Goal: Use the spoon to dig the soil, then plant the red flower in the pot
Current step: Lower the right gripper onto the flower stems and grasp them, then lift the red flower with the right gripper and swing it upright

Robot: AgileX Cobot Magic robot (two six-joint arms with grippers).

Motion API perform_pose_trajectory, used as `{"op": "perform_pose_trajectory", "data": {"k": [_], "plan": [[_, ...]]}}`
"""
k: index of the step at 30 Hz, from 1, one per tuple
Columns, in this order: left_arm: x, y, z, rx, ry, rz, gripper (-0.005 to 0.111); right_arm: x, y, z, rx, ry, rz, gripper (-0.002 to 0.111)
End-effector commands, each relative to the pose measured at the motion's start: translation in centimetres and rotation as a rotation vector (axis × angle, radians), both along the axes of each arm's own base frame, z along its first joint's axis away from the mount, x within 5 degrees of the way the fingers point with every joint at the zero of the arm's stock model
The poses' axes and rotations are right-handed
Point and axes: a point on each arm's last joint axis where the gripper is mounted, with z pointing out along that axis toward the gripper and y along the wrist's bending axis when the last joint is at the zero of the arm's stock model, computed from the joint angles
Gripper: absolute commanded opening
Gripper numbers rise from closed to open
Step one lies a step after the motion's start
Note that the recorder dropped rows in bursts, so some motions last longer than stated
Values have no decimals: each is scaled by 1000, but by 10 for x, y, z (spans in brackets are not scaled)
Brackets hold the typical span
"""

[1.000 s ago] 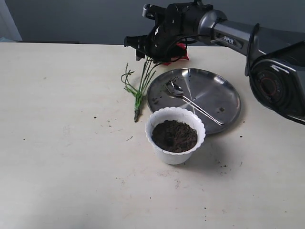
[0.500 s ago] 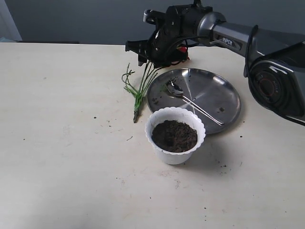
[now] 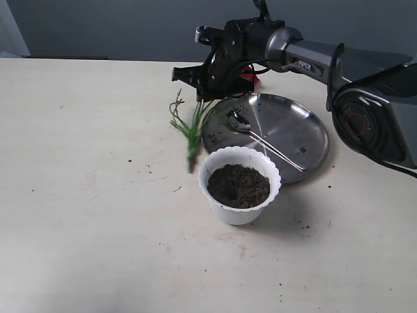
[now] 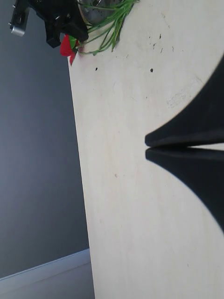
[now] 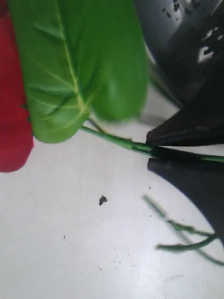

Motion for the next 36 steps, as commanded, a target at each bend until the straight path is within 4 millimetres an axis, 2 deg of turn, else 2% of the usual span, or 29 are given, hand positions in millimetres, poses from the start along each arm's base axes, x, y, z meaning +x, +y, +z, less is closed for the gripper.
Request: {"op": "perform_pose_trajectory", "data": {"k": [1, 8, 10, 14, 18, 24, 32, 36], "plan": [[0, 0, 0, -3, -4, -2, 0, 1, 0, 6, 2, -28, 18, 0], [0, 0, 0, -3, -4, -2, 0, 0, 3, 16, 46, -17, 13, 0], [0, 0, 0, -3, -4, -2, 0, -2, 6, 25, 101, -7, 7, 0], [0, 0, 0, -3, -4, -2, 0, -7, 17, 42, 214, -44, 101, 0], [0, 0, 0, -3, -4, -2, 0, -15, 32, 68, 297, -138, 187, 0], [0, 0, 0, -3, -4, -2, 0, -32, 42, 119, 321, -313, 282, 0], [0, 0, 0, -3, -4, -2, 0, -56, 40, 179, 324, -439, 399, 0], [0, 0, 0, -3, -4, -2, 0, -75, 30, 197, 336, -460, 450, 0]]}}
